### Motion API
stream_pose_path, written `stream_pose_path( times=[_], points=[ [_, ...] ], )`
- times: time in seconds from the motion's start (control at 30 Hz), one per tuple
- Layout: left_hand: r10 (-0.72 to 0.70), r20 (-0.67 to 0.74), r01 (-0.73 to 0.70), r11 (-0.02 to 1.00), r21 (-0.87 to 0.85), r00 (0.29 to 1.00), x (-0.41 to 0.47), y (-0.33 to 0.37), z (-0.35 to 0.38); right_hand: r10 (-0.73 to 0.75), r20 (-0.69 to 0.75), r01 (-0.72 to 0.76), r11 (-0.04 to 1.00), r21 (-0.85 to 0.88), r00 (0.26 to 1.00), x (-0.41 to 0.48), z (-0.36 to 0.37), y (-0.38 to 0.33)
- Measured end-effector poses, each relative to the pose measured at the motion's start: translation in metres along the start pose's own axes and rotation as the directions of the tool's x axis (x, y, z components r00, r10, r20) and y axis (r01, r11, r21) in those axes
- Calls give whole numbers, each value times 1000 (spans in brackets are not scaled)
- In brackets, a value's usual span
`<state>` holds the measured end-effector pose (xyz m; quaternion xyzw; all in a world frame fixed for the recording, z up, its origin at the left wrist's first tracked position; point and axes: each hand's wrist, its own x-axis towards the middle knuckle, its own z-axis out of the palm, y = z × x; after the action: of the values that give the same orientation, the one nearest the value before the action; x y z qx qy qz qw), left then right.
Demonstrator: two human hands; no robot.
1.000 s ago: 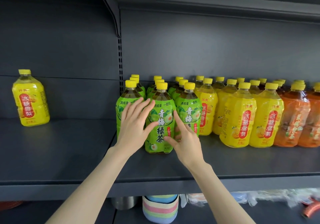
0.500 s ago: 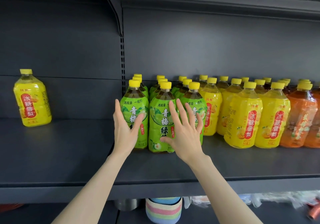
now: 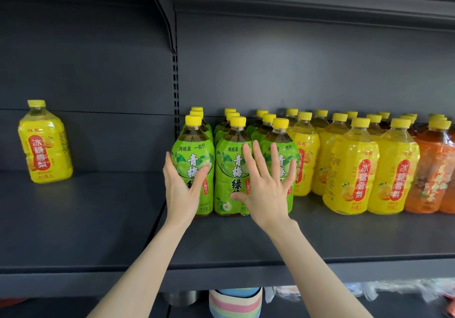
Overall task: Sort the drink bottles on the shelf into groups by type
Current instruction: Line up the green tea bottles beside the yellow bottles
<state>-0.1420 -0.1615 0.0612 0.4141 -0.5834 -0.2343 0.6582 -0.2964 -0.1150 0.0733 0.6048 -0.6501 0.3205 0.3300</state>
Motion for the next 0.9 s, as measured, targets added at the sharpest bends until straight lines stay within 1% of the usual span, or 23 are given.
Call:
stream_pose_path(
  times=[0.13,0.4,0.6,0.77,0.83,0.9],
  points=[
    [6,-12,-6,1000,6,1000,1,-1,0,7,-1,-7,1000,4,1000,1,1,0],
    [-8,-20,8,1000,14,1000,0,-1,1,19,43,-19,1000,-11,999,2,2,-1],
    [-37,9,37,997,64,999,-1,6,-2,19,94,-18,1000,-12,995,1,-4,-1],
    [-146,96,122,967,224,985,-5,18,-16,-13,163,18,999,-29,987,1,-17,-3],
    [-202,139,144,928,345,969,-4,25,-26,-30,179,33,999,-14,983,2,-25,-1],
    [-230,155,128,863,489,961,-4,33,-38,-48,194,41,998,43,980,6,-36,1]
  ],
)
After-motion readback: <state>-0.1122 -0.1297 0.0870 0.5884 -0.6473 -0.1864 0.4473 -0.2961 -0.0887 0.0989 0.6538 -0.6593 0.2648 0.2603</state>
